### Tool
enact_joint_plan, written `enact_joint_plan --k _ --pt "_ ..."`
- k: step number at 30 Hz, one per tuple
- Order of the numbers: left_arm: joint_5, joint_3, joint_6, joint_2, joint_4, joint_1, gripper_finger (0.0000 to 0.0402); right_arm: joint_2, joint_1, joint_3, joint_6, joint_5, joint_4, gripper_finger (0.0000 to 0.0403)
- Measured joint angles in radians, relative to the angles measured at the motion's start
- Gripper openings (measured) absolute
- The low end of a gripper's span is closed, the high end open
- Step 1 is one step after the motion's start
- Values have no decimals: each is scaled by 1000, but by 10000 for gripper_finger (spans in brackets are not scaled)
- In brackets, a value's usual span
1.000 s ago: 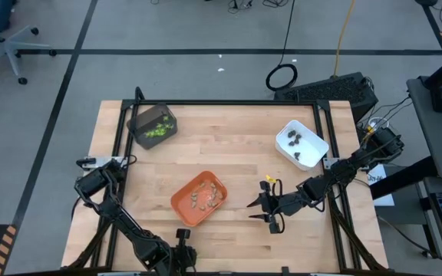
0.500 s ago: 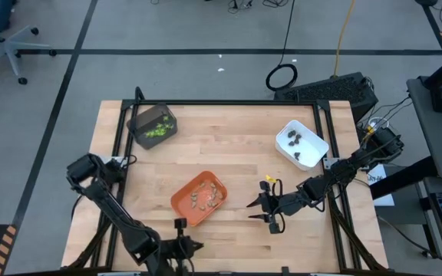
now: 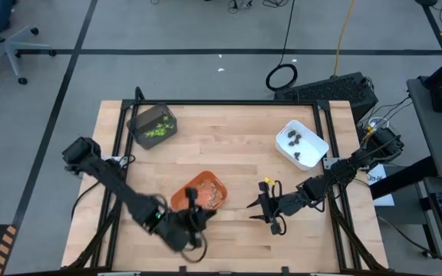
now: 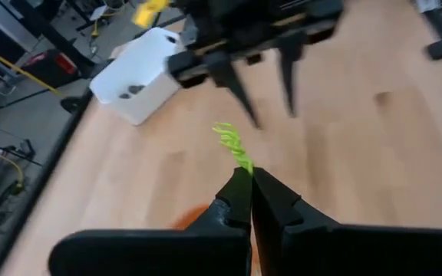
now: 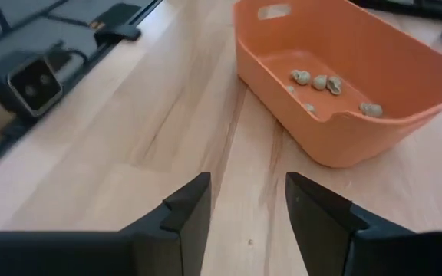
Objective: Sort Halloween decoration
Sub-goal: Put the green spider toy into the black bin
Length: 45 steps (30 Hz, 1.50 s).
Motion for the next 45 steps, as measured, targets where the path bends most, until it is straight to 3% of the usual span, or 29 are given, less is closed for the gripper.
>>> enact_joint_plan --k 8,15,23,26,33,45 --pt "101 -22 189 -109 15 175 0 -148 -11 0 -121 59 -152 89" --pt "221 -161 255 -155 264 285 0 -341 -11 0 -209 58 -300 7" --pt "256 -305 406 -158 568 351 0 -455 -81 -108 -377 55 -138 7" --pt "321 -351 460 -179 639 409 0 -481 -127 -154 -411 13 -73 1" --pt "374 -365 691 -187 647 498 0 -496 -193 -208 -430 3 -42 1" --pt "337 -365 1228 -187 652 513 0 -497 -252 -215 -479 3 -41 0"
